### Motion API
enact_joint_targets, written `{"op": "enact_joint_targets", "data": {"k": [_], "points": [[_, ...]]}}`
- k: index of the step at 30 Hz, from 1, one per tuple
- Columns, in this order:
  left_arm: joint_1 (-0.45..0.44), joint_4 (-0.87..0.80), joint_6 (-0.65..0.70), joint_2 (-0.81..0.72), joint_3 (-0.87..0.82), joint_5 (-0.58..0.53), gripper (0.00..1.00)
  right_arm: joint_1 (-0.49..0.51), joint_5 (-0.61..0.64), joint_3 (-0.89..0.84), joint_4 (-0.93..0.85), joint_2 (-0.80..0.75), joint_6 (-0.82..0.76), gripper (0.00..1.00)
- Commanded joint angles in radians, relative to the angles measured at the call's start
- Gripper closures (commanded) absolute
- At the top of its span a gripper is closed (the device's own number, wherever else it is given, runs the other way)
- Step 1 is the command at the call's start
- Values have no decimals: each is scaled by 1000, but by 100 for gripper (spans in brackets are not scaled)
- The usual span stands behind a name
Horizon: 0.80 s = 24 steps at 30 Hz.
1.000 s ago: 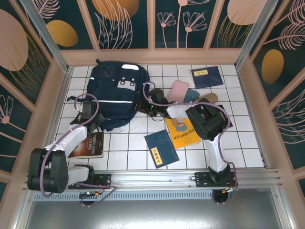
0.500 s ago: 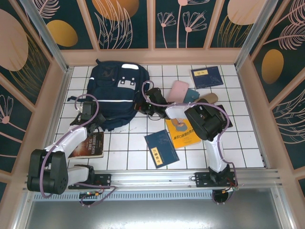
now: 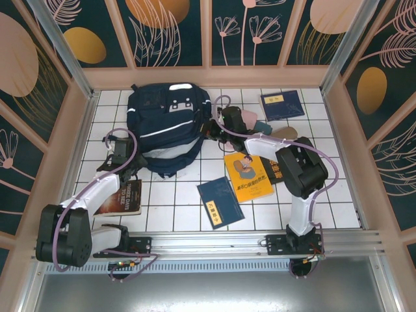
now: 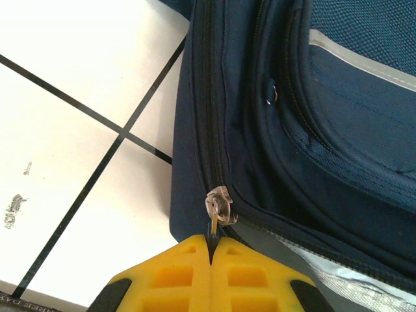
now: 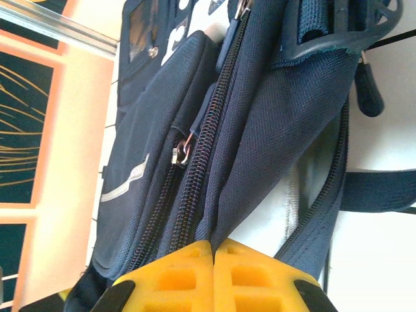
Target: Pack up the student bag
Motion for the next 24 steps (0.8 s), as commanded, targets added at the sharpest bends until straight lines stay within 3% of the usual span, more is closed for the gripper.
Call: {"op": "enact_joint_targets", "data": {"k": [1,15,22,24], "points": [[19,-30,-7,30,19,-200,100,-74,83,-14,8,-61,-53,100],[47,4,-78,246,145,-325,100,-111,51,25,-10,-76,-97,100],[54,21,-68,270,153,-328,100,-118,52,24,-15,-91,-112,100],[55,32,-54,270,148,-305,94,-117,38,34,-18,-84,-114,100]]}}
